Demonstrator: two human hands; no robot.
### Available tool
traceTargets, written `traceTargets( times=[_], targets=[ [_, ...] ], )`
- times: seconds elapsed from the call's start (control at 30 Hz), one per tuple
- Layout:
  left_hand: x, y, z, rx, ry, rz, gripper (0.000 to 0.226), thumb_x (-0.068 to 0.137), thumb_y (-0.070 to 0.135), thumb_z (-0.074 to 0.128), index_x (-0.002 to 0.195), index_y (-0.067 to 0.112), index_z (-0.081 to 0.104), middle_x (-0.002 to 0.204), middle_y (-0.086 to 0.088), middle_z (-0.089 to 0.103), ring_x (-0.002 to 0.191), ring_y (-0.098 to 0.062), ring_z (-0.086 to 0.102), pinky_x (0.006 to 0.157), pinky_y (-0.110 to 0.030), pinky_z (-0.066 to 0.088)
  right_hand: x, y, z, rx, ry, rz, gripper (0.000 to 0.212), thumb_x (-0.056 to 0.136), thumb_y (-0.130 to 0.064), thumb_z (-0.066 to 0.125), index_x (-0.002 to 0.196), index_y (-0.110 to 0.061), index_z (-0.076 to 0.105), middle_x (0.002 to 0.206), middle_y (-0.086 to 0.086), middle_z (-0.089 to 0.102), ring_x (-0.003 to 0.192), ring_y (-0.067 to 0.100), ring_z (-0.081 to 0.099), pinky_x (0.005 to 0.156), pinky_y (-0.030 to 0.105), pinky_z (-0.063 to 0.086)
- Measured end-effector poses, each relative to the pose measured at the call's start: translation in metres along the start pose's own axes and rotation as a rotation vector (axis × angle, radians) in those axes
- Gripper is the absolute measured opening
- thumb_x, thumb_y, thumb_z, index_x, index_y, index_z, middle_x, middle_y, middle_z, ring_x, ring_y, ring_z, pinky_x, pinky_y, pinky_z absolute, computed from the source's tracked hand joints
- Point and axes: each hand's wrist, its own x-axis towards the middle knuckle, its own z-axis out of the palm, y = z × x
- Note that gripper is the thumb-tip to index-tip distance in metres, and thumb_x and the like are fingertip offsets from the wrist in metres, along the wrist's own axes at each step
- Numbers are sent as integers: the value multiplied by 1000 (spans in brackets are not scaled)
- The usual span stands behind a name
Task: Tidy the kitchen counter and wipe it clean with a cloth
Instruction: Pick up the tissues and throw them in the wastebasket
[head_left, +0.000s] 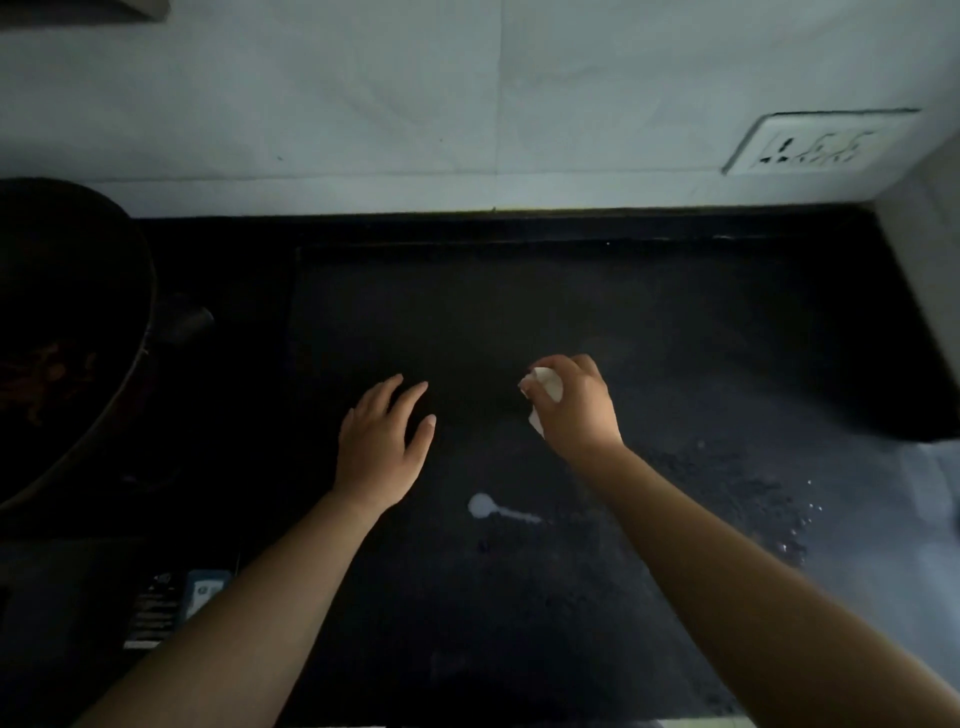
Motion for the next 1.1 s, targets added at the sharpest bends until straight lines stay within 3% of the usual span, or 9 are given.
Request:
traceTargets(
  times=[0.13, 0.3, 0.43, 0.57, 0.7, 0.83, 0.97, 1.1],
  targets=[
    [-12, 41, -21, -158, 45, 84, 45, 93, 37, 44, 134, 20, 43, 140, -4, 44, 130, -19, 37, 104, -33, 31, -32, 11, -32, 58, 68, 10, 25, 89, -36, 56, 106, -19, 62, 112, 0, 49, 96, 16, 50, 77, 22, 36],
    [-62, 113, -20, -428, -15, 182, 37, 93, 37, 46, 128, 26, 48, 127, 11, 50, 114, -1, 44, 89, -14, 34, -105, 42, -83, 129, 196, 61, 22, 89, -38, 56, 102, -22, 64, 108, -6, 51, 89, 7, 49, 61, 4, 36],
    [-124, 172, 0, -597, -141, 248, 36, 83, 52, 43, 114, 39, 53, 114, 16, 57, 105, 1, 53, 90, -26, 43, -196, 81, -120, 119, 319, 125, 17, 87, -39, 58, 97, -27, 64, 103, -10, 51, 86, 4, 49, 67, 10, 34],
    [-198, 236, 24, -692, -338, 348, 28, 81, 49, 46, 107, 42, 56, 111, 13, 60, 101, 4, 55, 86, -23, 45, -303, 129, -150, 146, 495, 187, 11, 85, -36, 62, 91, -27, 66, 96, -10, 55, 84, 1, 54, 72, 1, 34],
    [-266, 296, 50, -724, -499, 489, 31, 76, 54, 45, 102, 41, 58, 109, 8, 62, 99, -1, 58, 86, -22, 46, -404, 171, -173, 162, 648, 266, 11, 83, -32, 65, 90, -23, 67, 92, -6, 58, 84, 4, 56, 76, 2, 35],
    [-341, 356, 77, -688, -667, 642, 36, 77, 55, 44, 105, 37, 58, 108, 10, 63, 98, 4, 56, 81, -11, 42, -506, 207, -194, 178, 802, 321, 8, 83, -30, 66, 88, -25, 65, 90, -11, 57, 86, -3, 55, 76, 5, 37],
    [-422, 406, 102, -590, -876, 801, 29, 82, 42, 47, 107, 35, 59, 105, 12, 64, 95, 3, 56, 84, -20, 44, -613, 235, -198, 215, 1034, 454, 8, 82, -32, 65, 87, -26, 64, 89, -10, 59, 88, -5, 54, 77, 5, 36],
    [-493, 441, 124, -440, -1093, 998, 31, 80, 49, 47, 106, 37, 59, 105, 12, 64, 96, -1, 57, 85, -24, 44, -709, 245, -174, 329, 1273, 654, 9, 81, -32, 62, 86, -26, 64, 89, -10, 60, 86, 0, 56, 76, 7, 38]
  ],
)
